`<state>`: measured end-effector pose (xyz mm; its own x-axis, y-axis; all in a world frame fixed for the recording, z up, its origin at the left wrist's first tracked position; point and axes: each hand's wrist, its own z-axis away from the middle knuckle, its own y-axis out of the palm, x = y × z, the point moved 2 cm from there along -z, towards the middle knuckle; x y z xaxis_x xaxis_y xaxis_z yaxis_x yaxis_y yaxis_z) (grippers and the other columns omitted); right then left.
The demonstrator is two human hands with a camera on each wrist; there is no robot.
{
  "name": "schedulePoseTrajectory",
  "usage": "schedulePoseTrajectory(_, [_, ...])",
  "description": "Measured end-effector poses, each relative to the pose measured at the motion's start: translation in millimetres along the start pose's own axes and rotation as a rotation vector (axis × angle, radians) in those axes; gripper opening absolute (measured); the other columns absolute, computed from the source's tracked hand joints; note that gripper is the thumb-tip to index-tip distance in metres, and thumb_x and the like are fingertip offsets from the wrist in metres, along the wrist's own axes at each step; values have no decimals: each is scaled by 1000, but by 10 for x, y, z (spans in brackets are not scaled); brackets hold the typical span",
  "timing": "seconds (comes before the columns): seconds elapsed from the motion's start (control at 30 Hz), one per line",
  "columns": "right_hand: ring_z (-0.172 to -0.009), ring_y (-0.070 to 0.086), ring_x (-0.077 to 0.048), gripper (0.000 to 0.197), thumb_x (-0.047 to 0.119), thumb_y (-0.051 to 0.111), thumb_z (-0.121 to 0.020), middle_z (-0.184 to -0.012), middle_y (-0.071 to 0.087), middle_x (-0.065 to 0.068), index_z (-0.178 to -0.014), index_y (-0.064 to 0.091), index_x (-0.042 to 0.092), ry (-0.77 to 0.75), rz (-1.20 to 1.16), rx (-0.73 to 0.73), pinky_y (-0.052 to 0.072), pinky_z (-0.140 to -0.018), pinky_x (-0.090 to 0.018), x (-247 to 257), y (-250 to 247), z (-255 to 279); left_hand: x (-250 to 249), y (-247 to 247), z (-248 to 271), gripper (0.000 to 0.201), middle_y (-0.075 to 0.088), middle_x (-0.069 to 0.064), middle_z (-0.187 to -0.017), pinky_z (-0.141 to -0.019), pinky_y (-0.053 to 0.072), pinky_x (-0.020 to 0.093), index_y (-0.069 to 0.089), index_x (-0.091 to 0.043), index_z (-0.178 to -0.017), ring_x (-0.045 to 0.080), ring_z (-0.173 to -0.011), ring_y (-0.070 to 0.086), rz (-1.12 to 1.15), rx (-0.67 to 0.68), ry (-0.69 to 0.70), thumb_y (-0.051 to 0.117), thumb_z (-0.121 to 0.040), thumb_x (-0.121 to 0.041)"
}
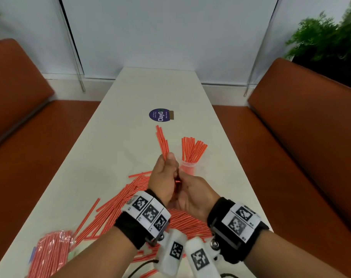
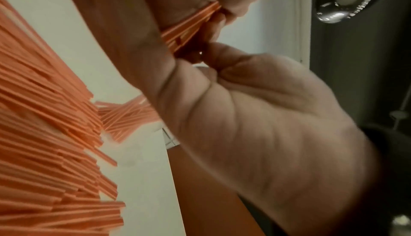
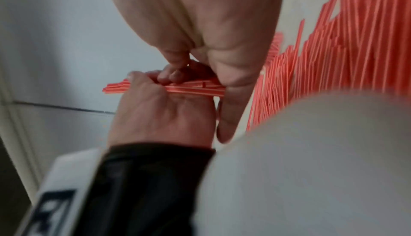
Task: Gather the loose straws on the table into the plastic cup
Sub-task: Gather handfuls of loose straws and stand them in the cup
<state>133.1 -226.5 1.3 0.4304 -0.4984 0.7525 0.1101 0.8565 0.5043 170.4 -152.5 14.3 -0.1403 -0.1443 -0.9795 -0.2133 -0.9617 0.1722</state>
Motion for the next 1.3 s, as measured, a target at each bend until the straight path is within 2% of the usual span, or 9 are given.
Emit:
schedulePoseTrajectory(0.1, [-100, 57, -23, 37, 32, 45, -95, -117, 60, -16, -125, 52, 12, -121, 507, 34, 51, -83, -41, 106, -99, 38, -30, -46, -8, 39, 48, -2, -69, -63, 44, 25, 49, -17, -78, 12, -64, 50, -78, 56, -4, 30, -92, -48])
schedulePoseTrajectory(0.2, [-68, 54, -21, 24, 11, 43, -94, -80, 57, -18, -111, 51, -4, -283, 880, 48, 48, -65, -35, 184, -102, 41, 3, -42, 10, 33, 55, 3, -81, -54, 45, 22, 47, -15, -91, 9, -64, 54, -160, 106, -2, 29, -95, -43])
schedulePoseTrajectory(0.33, [-41, 35, -9, 17, 4, 31, -97, -53, 37, -2, -104, 44, -4, -333, 892, 23, 30, -40, -24, 100, -56, 31, -14, -29, -1, 9, 55, -6, -88, -49, 45, 2, 45, -21, -93, -2, -71, 55, -144, 133, 56, 40, -96, -27])
schedulePoseTrajectory(0.47, [-35, 30, -11, 31, 28, 39, -99, -45, 34, 2, -71, 40, 14, -254, 851, 64, 30, -38, -22, -17, -77, 74, -243, -139, -161, 26, 62, -9, -91, -63, 51, 13, 39, -31, -114, -2, -67, 62, -95, 7, 295, 46, -94, -17])
schedulePoseTrajectory(0.83, [-44, 35, -6, 22, 19, 40, -98, -49, 42, 9, -79, 49, 14, -384, 869, -61, 30, -46, -24, -61, -65, 24, -165, -24, -22, 36, 62, -4, -72, -68, 48, 25, 59, -24, -70, 9, -68, 58, -410, 52, 337, 36, -98, -21])
schedulePoseTrajectory(0.93, [-38, 37, -1, 24, 19, 33, -100, -52, 43, 12, -113, 51, 10, -454, 892, -135, 29, -41, -11, -15, -12, 75, -112, -28, 0, 25, 64, 0, -93, -83, 48, 31, 59, -21, -100, 12, -84, 60, -406, 154, 288, 36, -96, -32])
schedulePoseTrajectory(1.03, [-75, 57, -2, 47, 40, 26, -98, -83, 57, 9, -136, 38, 15, -557, 870, -264, 48, -70, -18, 221, 15, 157, -83, -186, -22, 52, 58, 0, -116, -95, 47, 34, 39, -23, -131, 17, -108, 58, -565, 228, 214, 37, -87, -51])
schedulePoseTrajectory(1.13, [-83, 59, -20, 30, 35, 29, -99, -95, 57, -15, -96, 52, 15, -756, 826, -448, 48, -76, -45, 627, -72, 49, -18, -373, 21, 52, 51, -2, -132, -97, 43, 30, 41, -21, -133, 16, -118, 52, -1144, 391, 150, 48, -89, -47])
schedulePoseTrajectory(1.3, [-68, 49, -8, 16, 28, 42, -97, -88, 52, -8, -87, 48, 16, -838, 957, -579, 37, -60, -16, 954, -305, -319, 116, -548, 107, 52, 48, -2, -136, -102, 42, 32, 45, -22, -132, 15, -121, 49, -1429, 497, 46, 55, -86, -46])
